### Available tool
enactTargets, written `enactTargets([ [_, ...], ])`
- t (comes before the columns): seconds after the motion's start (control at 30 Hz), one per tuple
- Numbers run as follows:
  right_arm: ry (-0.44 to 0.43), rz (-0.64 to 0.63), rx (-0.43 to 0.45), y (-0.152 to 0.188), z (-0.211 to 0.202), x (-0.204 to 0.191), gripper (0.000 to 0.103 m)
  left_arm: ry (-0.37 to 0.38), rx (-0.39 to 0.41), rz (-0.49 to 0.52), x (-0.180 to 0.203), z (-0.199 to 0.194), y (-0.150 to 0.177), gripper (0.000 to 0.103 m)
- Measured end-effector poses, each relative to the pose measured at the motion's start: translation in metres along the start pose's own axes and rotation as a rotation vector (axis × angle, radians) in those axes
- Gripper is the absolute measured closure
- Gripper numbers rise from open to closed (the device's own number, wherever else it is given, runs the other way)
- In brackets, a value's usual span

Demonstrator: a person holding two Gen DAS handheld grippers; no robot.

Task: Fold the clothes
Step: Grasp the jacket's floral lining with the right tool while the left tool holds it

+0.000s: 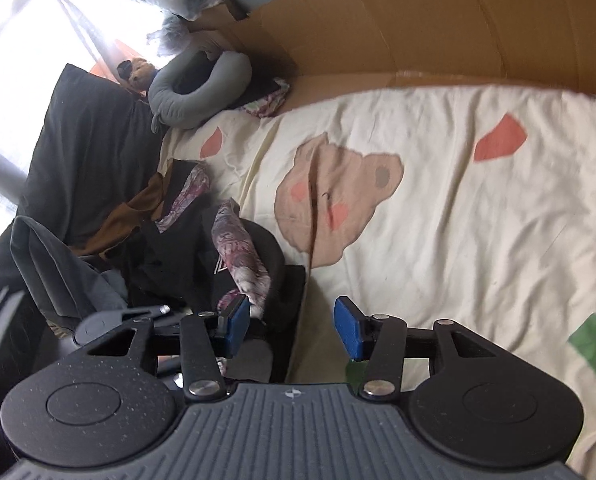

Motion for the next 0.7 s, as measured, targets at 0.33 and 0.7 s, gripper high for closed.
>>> enactTargets([
  [0.33, -0.020, 0.052, -0.125, -0.001, 0.040, 0.003, 0.065, -0.014, -0.021, 0.035, 0.009, -0.001, 0.017, 0.103],
  [0.7, -0.015, -0.036, -0.264, 0.011, 0.061, -0.010, 0.097, 0.048, -0.061, 0.044, 0.019, -0.010, 0.032, 0.102],
])
Point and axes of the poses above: each gripper's, at about its wrist camera, not at the fingertips, and z roughly the way its jaws point, x to its right, y to its underside, the point moved 1 cm from there along z, roughly the way its jaws point, and after that the axes turned 1 degree about -z, right-handed, at the moved point
